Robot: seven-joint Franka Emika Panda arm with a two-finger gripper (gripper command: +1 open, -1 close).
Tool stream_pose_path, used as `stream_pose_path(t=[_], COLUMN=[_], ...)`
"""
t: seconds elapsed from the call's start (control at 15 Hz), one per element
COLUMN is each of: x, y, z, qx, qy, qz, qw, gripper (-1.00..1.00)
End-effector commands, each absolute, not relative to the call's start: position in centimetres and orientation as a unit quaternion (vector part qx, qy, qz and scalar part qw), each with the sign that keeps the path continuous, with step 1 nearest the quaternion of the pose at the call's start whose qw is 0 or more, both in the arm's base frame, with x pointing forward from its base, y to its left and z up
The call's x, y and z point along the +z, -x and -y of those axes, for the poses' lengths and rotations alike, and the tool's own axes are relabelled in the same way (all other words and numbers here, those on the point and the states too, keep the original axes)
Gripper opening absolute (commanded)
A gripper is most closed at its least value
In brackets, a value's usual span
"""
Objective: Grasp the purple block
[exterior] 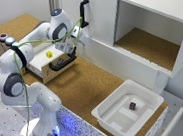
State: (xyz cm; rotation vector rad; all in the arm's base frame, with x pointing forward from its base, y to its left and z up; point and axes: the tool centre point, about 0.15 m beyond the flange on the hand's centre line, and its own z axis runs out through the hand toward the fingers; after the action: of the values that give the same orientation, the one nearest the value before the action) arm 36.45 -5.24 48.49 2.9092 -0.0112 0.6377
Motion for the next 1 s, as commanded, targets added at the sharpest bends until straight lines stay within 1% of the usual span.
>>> stream_pose_path(t=[0.0,0.27,0.47,0.73,0.8,0.87,0.93], x=[44.2,43.1,41.2,36.6,35.4,34.5,33.5], y=[-33.7,-31.5,-31.1,-32.9,-33.5,-34.0,-34.6], z=[19.8,28.9,33.1,38.5,39.2,39.9,40.6], qx=[0.202,0.195,0.173,0.137,0.131,0.125,0.124], qy=[-0.978,-0.977,-0.980,-0.986,-0.986,-0.987,-0.986], qz=[-0.049,-0.079,-0.091,-0.087,-0.095,-0.097,-0.106], qw=[0.031,0.027,0.026,0.029,0.040,0.030,0.029], gripper=[1.00,1.00,1.00,1.00,1.00,1.00,1.00])
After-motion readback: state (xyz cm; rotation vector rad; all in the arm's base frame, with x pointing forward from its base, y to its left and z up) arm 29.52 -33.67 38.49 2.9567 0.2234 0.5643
